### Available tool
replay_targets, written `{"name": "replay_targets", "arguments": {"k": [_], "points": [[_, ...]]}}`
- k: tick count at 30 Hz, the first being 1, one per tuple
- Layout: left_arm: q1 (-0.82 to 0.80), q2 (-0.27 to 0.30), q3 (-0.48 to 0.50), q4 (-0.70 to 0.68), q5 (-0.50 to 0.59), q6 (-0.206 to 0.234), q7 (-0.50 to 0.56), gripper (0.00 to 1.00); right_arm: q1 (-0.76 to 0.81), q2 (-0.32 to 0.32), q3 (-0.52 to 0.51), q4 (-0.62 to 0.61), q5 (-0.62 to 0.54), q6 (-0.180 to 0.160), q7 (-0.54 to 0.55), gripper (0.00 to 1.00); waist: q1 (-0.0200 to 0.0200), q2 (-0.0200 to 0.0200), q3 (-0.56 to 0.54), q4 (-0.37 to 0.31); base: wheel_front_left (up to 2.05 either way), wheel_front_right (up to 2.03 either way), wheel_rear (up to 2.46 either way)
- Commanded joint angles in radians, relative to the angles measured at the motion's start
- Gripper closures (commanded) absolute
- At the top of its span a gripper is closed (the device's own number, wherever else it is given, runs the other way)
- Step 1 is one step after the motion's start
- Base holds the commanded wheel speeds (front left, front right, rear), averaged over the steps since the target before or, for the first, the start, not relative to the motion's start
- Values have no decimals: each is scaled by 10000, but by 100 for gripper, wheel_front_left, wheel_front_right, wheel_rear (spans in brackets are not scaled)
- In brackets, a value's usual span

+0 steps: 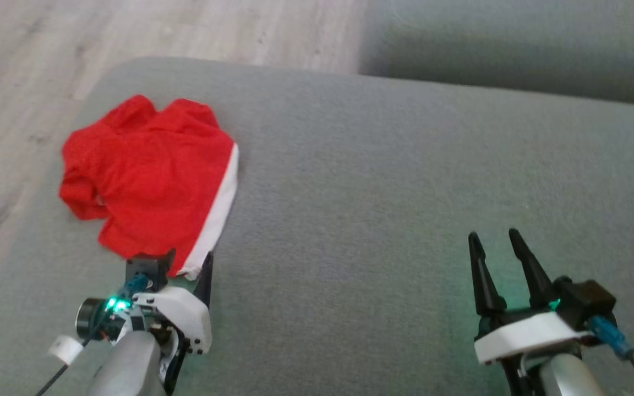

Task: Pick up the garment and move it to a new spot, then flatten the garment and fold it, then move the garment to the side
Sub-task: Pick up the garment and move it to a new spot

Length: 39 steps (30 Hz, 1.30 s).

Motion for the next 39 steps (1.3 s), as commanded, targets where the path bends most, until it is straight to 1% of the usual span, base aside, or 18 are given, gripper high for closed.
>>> {"name": "replay_targets", "arguments": {"k": [1, 5, 8, 9, 10, 11, 15, 21, 25, 26, 27, 31, 34, 36, 37, 39], "points": [[-503, 274, 235, 37, 42, -35, 67, 0, -522, -49, 234, -317, -83, -7, -108, 0, -2, 0, 337, -355, 0, 0, 0], [-828, 377, 130, 903, 31, -90, 470, 0, -657, -49, 216, -316, -100, -7, -109, 0, -2, 0, 537, -627, 0, 0, 0], [-1032, 453, 137, 1481, -10, -32, 740, 0, -741, -49, 223, -317, -124, -7, -109, 0, -2, 0, 636, -776, 0, 0, 0], [-1098, 464, 151, 1649, -45, -28, 818, 13, -773, -49, 213, -321, -131, -7, -109, 0, -2, 0, 663, -817, 0, 0, 0], [-1161, 468, 156, 1782, -76, -36, 854, 65, -803, -49, 197, -324, -136, -7, -109, 0, -2, 0, 680, -854, 0, 0, 0], [-1215, 471, 156, 1884, -105, -51, 842, 100, -827, -49, 169, -329, -139, -7, -109, 0, -2, 0, 688, -882, 0, 0, 0], [-1362, 465, 98, 2029, -170, -147, 611, 100, -863, -49, 80, -319, -117, -7, -109, 0, -2, 0, 649, -954, 0, 0, 0], [-1634, 407, -37, 1866, -261, -284, -411, 100, -778, -49, -3, -199, -37, -7, -109, 0, -2, 0, 277, -1082, 0, 0, 0], [-1803, 150, -114, 1455, -422, -347, -1154, 100, -728, -49, -58, -185, 37, -7, -109, 0, -2, 0, -40, -1275, 0, 0, 0], [-1854, -59, -160, 1160, -610, -383, -1412, 100, -701, -49, -95, -192, 57, -7, -109, 0, -2, 0, -176, -1427, 0, 0, 0], [-1875, -152, -247, 979, -662, -398, -1505, 100, -689, -49, -110, -199, 65, -7, -109, 0, -2, 0, -226, -1522, 0, 0, 0], [-1856, -449, -720, 90, -964, -440, -1731, 100, -629, -49, -162, -218, 96, -7, -109, 0, -2, 0, -371, -1987, 0, 0, 0], [-1842, -547, -1276, -767, -1209, -451, -1810, 100, -588, -49, -194, -216, 112, -7, -109, 0, -2, 0, -385, -2400, 0, 0, 0], [-1838, -565, -1788, -1456, -1638, -447, -1815, 100, -585, -49, -169, -215, 121, -7, -109, 0, -2, 0, -352, -2693, 0, 0, 0], [-1849, -567, -2136, -1846, -1926, -382, -1807, 100, -593, -49, -156, -214, 111, -7, -109, 0, -2, 0, -320, -2843, 0, 0, 0], [-1924, -570, -2896, -2553, -2480, -67, -1734, 100, -626, -49, -173, -224, 97, -7, -109, 0, -2, 0, -235, -3133, 0, 0, 0]]}}
